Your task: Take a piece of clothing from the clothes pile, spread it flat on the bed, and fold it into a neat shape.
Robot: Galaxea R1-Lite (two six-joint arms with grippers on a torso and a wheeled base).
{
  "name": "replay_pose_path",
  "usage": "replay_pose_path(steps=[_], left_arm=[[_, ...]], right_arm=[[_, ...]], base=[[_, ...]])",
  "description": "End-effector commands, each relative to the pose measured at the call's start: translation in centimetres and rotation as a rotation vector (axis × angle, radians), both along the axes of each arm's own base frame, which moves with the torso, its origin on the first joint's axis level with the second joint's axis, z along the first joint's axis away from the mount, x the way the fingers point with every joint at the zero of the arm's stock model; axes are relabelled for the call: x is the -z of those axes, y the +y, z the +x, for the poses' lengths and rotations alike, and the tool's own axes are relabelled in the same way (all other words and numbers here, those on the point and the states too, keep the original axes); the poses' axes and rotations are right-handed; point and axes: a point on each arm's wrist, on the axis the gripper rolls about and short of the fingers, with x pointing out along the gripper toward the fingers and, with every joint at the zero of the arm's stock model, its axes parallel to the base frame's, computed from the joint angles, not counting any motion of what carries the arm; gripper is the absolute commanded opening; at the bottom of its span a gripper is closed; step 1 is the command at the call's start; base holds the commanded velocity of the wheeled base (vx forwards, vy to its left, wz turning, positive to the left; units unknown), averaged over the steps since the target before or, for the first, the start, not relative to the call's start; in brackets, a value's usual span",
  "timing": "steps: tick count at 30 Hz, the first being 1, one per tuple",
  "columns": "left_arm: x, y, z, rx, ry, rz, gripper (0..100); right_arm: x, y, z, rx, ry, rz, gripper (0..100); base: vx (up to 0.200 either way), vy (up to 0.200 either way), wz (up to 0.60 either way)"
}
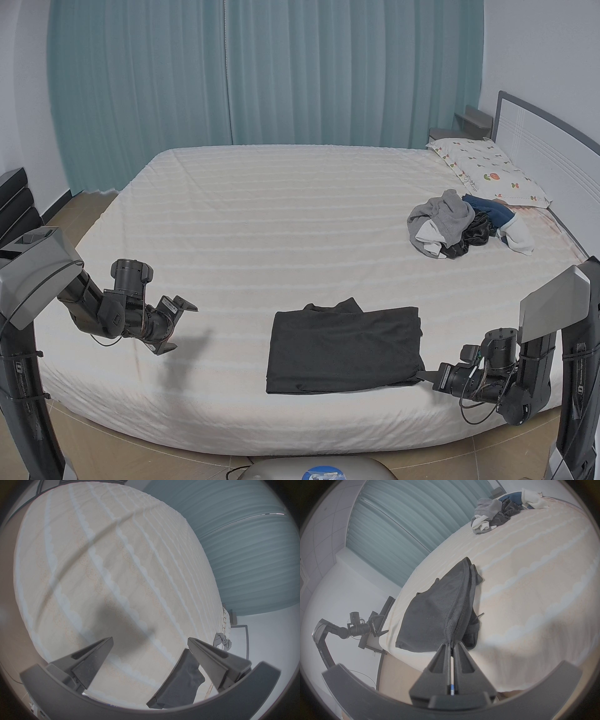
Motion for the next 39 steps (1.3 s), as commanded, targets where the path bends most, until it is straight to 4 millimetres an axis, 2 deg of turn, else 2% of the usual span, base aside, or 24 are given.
replay_pose_path(steps=[1, 11, 12, 20, 24, 29, 30, 32, 36, 39], left_arm=[[0.0, 0.0, 0.0, 0.0, 0.0, -0.001, 100], [0.0, 0.0, 0.0, -0.001, -0.001, -0.002, 100], [0.0, 0.0, 0.0, -0.001, -0.001, -0.002, 100], [0.0, 0.0, 0.0, -0.001, -0.001, -0.002, 100], [0.0, 0.0, 0.0, -0.006, 0.0, -0.001, 100], [0.0, 0.0, 0.0, -0.006, 0.0, 0.005, 100], [0.0, 0.0, 0.0, -0.006, 0.0, 0.005, 100], [0.0, 0.0, 0.0, -0.006, 0.0, 0.005, 100], [0.1, 0.0, 0.1, -0.011, 0.0, 0.011, 100], [0.2, 0.0, 0.1, -0.009, 0.001, 0.013, 100]], right_arm=[[-0.8, -0.1, -0.3, -0.002, -0.02, -0.002, 0], [0.3, -1.1, -0.5, -0.015, -0.01, -0.076, 0], [0.4, -1.2, -0.5, -0.012, -0.009, -0.078, 100], [-0.3, -1.3, 0.2, 0.003, -0.051, -0.06, 100], [-1.2, -1.5, 1.6, 0.045, -0.098, -0.012, 100], [-1.6, -1.3, 4.7, 0.168, -0.124, 0.115, 100], [-1.6, -1.3, 4.7, 0.168, -0.124, 0.115, 100], [-1.1, -1.2, 6.5, 0.21, -0.146, 0.144, 100], [0.4, -0.9, 8.0, 0.266, -0.164, 0.126, 100], [0.8, -0.6, 8.7, 0.267, -0.18, 0.13, 100]], base=[[0.0, 0.0, 0.0], [0.0, 0.0, 0.0], [0.0, 0.0, 0.0], [0.0, 0.0, 0.0], [0.0, 0.0, 0.0], [0.0, 0.0, 0.0], [0.0, 0.0, 0.0], [0.2, 0.0, 0.0], [0.2, 0.0, 0.0], [0.0, 0.0, 0.0]])
